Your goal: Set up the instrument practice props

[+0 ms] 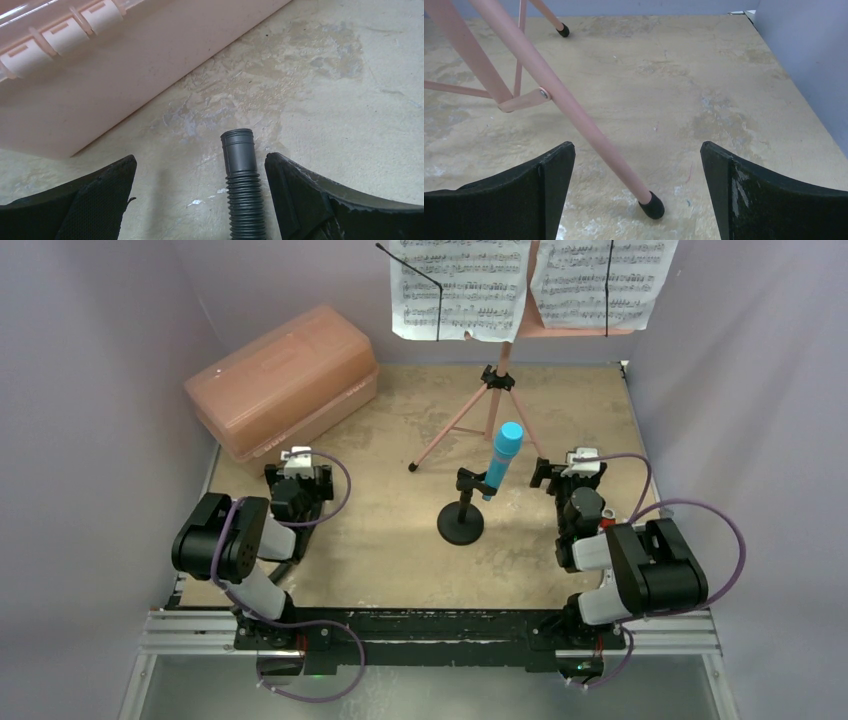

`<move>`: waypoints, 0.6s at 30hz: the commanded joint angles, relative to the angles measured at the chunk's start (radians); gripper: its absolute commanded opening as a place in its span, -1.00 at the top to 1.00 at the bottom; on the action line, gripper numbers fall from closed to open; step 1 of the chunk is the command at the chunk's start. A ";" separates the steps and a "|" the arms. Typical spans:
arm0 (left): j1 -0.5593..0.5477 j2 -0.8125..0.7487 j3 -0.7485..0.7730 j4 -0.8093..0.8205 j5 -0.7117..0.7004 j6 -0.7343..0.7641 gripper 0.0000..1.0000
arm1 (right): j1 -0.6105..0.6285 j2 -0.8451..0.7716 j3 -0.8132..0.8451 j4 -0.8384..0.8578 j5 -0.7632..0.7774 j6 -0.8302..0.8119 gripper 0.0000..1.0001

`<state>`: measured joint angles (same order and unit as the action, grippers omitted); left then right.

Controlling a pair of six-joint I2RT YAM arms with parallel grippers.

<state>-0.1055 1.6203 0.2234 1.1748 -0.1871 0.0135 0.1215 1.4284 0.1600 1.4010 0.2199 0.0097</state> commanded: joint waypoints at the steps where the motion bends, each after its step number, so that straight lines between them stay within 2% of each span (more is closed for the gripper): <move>1: 0.015 0.028 0.053 0.067 0.008 -0.006 -0.99 | -0.038 0.078 0.071 0.103 -0.099 -0.041 -0.96; 2: 0.016 0.040 0.049 0.104 -0.005 -0.007 -0.99 | -0.041 0.111 0.074 0.120 -0.103 -0.041 -0.96; 3: 0.016 0.030 0.055 0.075 -0.015 -0.006 -0.99 | -0.044 0.143 0.075 0.171 -0.105 -0.044 -0.96; 5: 0.017 0.032 0.054 0.068 -0.018 -0.006 -0.99 | -0.046 0.120 0.109 0.058 -0.087 -0.031 -0.96; 7: 0.016 0.032 0.054 0.077 -0.019 -0.007 -0.99 | -0.052 0.141 0.114 0.101 -0.082 -0.021 -0.96; 9: 0.017 0.033 0.056 0.069 -0.019 -0.007 -0.99 | -0.052 0.128 0.117 0.064 -0.078 -0.025 -0.96; 18: 0.016 0.034 0.053 0.079 -0.022 -0.007 -0.99 | -0.052 0.135 0.111 0.093 -0.077 -0.026 -0.96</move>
<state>-0.0975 1.6550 0.2584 1.1973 -0.1993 0.0124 0.0765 1.5681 0.2489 1.4342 0.1375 -0.0044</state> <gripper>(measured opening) 0.994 0.980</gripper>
